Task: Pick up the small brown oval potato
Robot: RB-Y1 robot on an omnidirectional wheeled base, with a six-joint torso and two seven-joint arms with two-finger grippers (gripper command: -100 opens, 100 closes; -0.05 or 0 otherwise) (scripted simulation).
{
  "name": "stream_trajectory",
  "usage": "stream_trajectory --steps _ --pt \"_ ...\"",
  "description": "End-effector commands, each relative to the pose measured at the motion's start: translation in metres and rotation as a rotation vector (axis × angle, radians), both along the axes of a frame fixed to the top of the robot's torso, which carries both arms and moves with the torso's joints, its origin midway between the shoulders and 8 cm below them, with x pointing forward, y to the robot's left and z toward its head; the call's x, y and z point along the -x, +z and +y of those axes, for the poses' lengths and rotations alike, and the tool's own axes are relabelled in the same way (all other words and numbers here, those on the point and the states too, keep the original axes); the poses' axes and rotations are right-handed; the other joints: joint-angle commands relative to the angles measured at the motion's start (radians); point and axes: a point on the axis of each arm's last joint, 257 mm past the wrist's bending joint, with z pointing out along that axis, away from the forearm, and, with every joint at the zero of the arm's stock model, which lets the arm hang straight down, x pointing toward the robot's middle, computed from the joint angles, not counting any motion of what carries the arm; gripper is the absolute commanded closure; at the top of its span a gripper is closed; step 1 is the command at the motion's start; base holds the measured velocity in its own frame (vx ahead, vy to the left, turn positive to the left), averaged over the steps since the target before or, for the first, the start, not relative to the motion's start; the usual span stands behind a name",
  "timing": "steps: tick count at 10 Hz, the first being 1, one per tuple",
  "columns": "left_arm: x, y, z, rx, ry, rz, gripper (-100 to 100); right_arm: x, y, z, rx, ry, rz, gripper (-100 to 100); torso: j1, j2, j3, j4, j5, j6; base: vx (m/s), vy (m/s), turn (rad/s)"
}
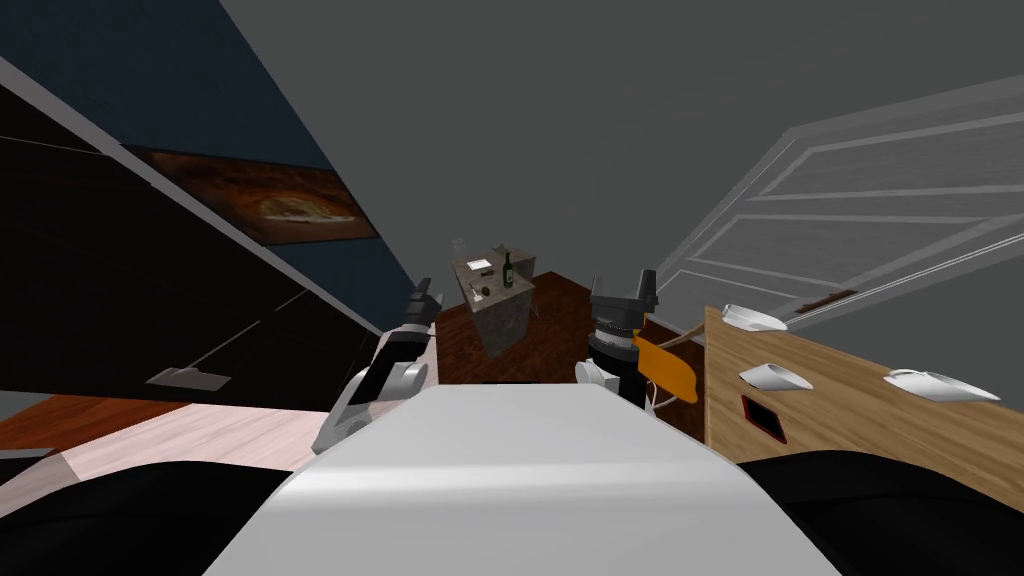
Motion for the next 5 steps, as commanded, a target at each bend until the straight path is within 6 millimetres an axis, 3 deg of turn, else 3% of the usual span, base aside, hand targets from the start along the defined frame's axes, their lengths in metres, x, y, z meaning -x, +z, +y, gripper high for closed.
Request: stream_trajectory --steps 1,5 --pt "-0.005 -0.008 0.004 0.003 0.008 0.04 -100 0.0 0.0 0.0 0.0 0.0 0.0 0 0.0 0.0 0.0 0.0 0.0 0.0 -0.048 -0.08 -0.022" --pt "-0.012 -0.028 0.017 0.004 0.022 0.138 -100 0.0 0.0 0.0 0.0 0.0 0.0 0 0.001 -0.001 0.0 0.0 0.0 0.0 -0.045 -0.081 -0.038"
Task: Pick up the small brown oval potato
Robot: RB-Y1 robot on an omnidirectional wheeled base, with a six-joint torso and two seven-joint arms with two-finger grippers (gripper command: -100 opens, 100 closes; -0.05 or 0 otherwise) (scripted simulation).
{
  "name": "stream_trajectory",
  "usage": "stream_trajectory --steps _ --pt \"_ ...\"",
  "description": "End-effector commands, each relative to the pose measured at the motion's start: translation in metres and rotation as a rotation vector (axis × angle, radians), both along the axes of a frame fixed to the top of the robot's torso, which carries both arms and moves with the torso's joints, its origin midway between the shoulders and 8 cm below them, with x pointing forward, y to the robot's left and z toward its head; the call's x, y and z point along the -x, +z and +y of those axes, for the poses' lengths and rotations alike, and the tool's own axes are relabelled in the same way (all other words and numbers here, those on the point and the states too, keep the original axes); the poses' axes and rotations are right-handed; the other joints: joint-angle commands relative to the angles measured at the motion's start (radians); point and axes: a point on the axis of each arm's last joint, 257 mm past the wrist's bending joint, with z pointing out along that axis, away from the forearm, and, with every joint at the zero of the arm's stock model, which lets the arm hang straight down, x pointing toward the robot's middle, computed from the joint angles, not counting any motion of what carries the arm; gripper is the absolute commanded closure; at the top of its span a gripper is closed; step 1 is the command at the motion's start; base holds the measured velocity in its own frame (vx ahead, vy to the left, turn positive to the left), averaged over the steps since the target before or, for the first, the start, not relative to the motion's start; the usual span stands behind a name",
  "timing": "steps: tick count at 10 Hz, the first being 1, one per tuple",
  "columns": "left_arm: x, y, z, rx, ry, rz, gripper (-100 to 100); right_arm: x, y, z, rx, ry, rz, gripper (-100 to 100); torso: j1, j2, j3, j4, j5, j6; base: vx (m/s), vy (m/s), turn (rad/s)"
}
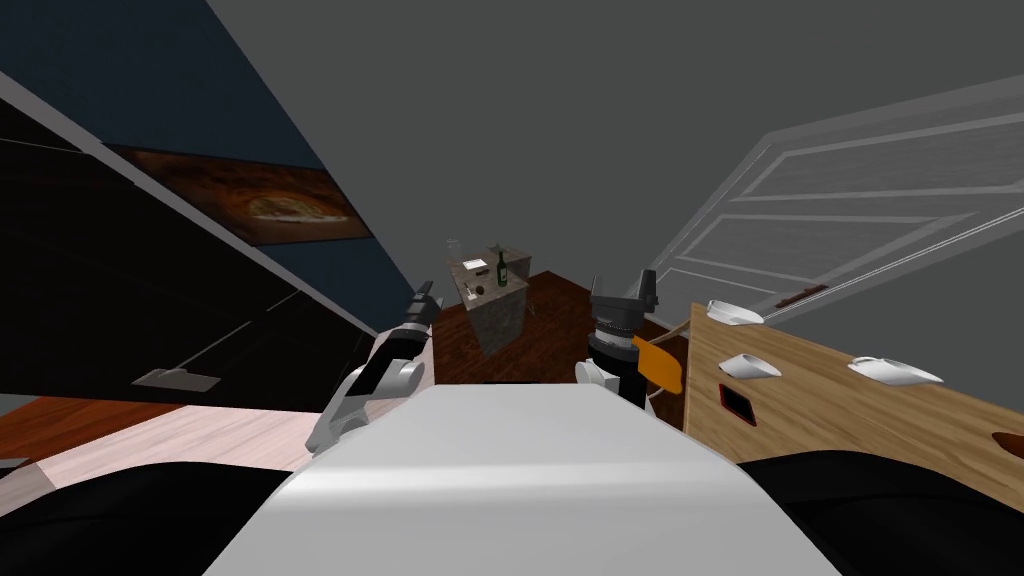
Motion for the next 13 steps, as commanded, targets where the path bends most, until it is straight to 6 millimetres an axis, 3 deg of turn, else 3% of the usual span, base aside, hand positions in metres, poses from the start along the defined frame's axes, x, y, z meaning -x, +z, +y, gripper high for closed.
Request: stream_trajectory --steps 1,13 --pt "-0.003 -0.009 0.004 0.002 0.008 0.044 -100 0.0 0.0 0.0 0.0 0.0 0.0 0 0.0 0.0 0.0 0.0 0.0 0.0 -0.037 -0.084 -0.032" --pt "-0.009 -0.078 0.035 -0.008 0.039 0.356 -100 0.0 0.0 0.0 0.0 0.0 0.0 0 0.002 -0.001 0.0 0.0 0.0 0.0 -0.035 -0.078 -0.053"
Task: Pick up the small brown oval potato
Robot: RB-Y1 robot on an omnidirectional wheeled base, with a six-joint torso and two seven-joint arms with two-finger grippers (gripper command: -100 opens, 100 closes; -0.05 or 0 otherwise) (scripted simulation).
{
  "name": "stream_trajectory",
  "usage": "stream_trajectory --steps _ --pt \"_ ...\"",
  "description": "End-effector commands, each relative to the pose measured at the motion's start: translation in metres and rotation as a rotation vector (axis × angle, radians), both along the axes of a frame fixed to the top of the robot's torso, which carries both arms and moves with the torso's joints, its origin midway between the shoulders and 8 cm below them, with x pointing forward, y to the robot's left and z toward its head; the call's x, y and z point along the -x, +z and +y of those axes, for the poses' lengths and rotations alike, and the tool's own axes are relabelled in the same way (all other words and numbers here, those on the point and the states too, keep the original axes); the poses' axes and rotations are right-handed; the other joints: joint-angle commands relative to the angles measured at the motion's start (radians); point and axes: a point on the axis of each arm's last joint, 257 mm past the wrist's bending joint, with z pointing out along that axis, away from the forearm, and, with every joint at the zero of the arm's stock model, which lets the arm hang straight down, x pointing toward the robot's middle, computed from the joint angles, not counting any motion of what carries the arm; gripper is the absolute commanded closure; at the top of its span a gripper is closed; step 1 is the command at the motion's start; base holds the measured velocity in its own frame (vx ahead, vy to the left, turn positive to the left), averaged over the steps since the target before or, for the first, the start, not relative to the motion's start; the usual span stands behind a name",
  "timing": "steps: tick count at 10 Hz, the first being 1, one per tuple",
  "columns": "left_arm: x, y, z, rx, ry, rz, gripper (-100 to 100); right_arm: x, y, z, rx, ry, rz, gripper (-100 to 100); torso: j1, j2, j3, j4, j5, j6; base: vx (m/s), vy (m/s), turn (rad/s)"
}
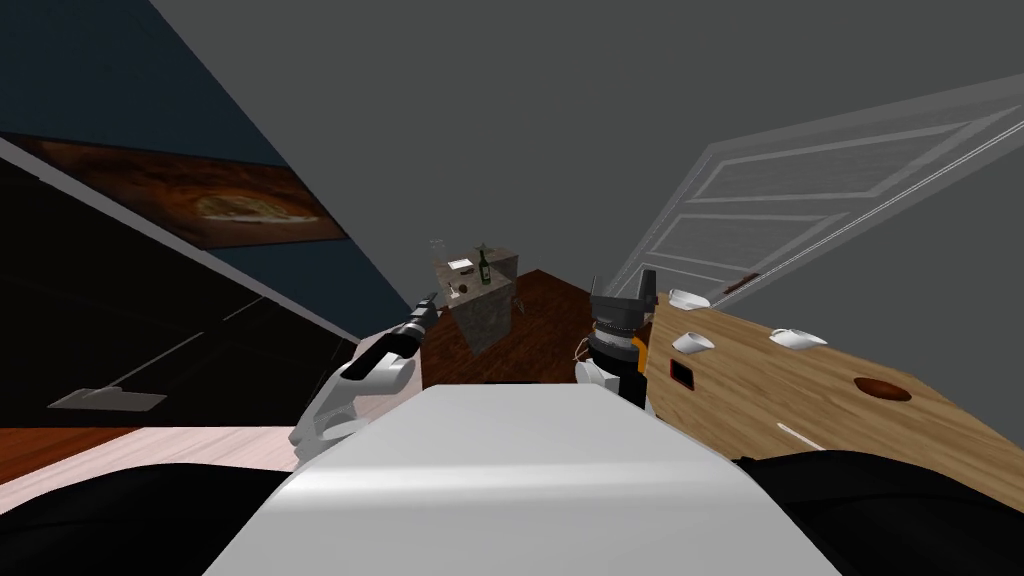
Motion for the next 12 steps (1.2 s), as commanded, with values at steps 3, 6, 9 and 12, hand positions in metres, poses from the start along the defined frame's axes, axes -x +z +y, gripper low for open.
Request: stream_trajectory --steps 3,6,9,12 --pt "0.003 -0.022 0.008 -0.008 0.004 0.102 -100 0.0 0.0 0.0 0.0 0.0 0.0 0 0.003 -0.001 0.0 0.0 0.001 -0.001 -0.014 -0.059 -0.055" --pt "0.008 -0.045 0.013 -0.013 0.01 0.199 -100 0.0 0.0 0.0 0.0 0.0 0.0 0 0.0 -0.001 0.0 0.0 0.0 0.0 -0.014 -0.082 -0.083" --pt "0.013 -0.063 0.018 -0.02 0.01 0.282 -100 0.0 0.0 0.0 0.0 0.0 0.0 0 0.001 0.0 0.0 0.0 0.0 -0.001 -0.013 -0.065 -0.061" --pt "0.019 -0.08 0.021 -0.028 0.006 0.358 -100 0.0 0.0 0.0 0.0 0.0 0.0 0 0.003 -0.001 -0.001 0.0 0.0 -0.001 0.003 -0.043 -0.067"
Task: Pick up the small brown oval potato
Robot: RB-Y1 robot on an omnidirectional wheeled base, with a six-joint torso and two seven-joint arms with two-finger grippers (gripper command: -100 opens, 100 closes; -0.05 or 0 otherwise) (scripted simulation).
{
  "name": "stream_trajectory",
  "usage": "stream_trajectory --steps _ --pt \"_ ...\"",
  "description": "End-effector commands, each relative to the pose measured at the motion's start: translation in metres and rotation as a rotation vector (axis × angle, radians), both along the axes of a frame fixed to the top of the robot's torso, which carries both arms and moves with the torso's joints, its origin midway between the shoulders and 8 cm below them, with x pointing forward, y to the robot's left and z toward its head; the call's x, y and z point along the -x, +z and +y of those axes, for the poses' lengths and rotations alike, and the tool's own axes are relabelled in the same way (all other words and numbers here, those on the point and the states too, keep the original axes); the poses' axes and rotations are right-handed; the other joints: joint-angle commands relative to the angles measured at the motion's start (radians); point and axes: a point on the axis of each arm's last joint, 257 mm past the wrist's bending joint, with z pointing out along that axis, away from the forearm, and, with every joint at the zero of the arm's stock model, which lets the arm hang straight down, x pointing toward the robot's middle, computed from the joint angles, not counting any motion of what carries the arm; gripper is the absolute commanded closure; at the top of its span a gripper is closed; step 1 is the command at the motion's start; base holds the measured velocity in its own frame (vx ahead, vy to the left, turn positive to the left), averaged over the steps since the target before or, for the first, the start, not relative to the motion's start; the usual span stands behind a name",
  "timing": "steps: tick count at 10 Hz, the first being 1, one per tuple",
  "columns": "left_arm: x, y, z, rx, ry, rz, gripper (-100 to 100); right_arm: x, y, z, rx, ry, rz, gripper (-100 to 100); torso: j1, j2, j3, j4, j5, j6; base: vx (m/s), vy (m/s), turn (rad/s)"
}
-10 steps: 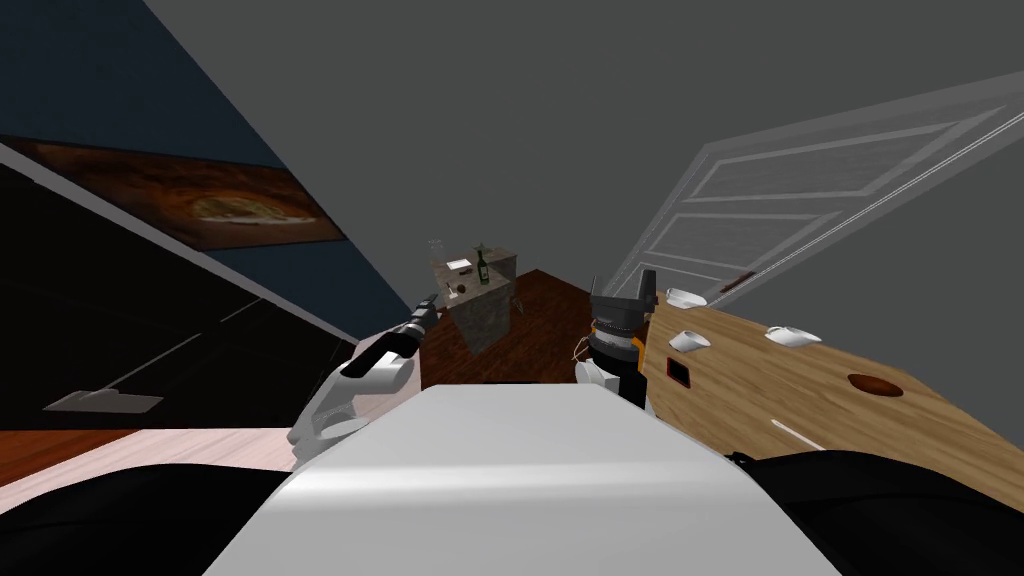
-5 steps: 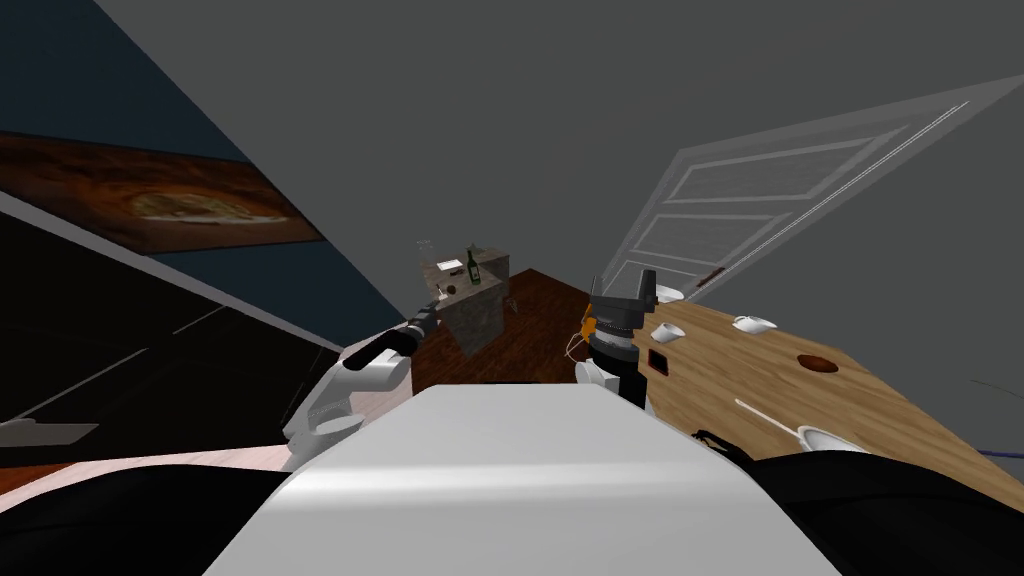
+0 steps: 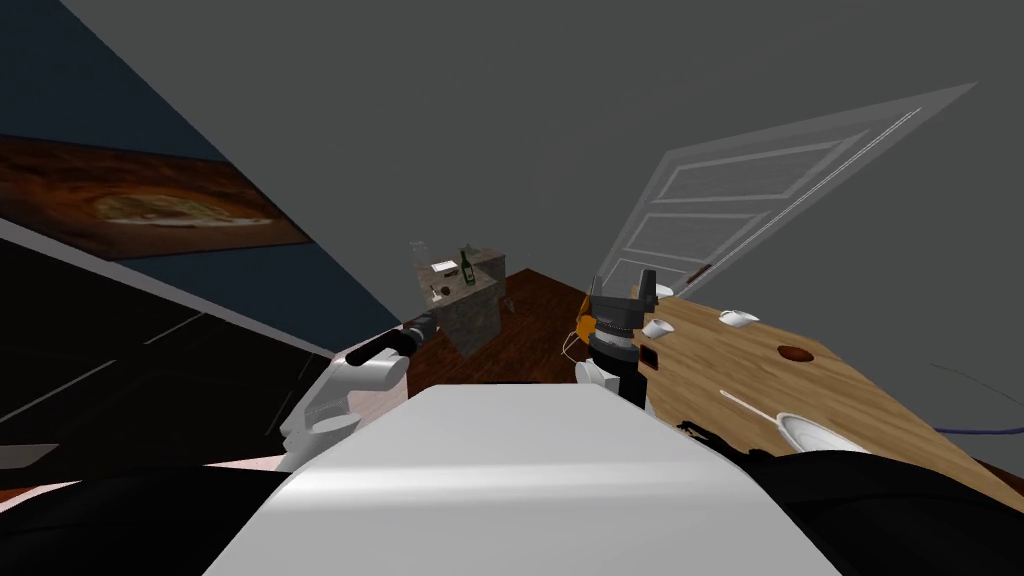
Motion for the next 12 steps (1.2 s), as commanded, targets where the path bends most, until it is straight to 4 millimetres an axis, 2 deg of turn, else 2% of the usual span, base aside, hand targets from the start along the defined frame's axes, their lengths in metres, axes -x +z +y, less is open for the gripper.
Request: stream_trajectory --steps 1,12 --pt "0.006 -0.013 0.003 -0.009 -0.01 0.061 -100 0.0 0.0 0.0 0.0 0.0 0.0 0 0.0 0.0 0.0 0.0 0.0 0.0 0.008 -0.052 -0.144" --pt "0.047 -0.076 0.013 -0.057 -0.058 0.381 -100 0.0 0.0 0.0 0.0 0.0 0.0 0 0.001 -0.002 -0.001 0.0 0.0 0.0 0.022 -0.03 -0.086"
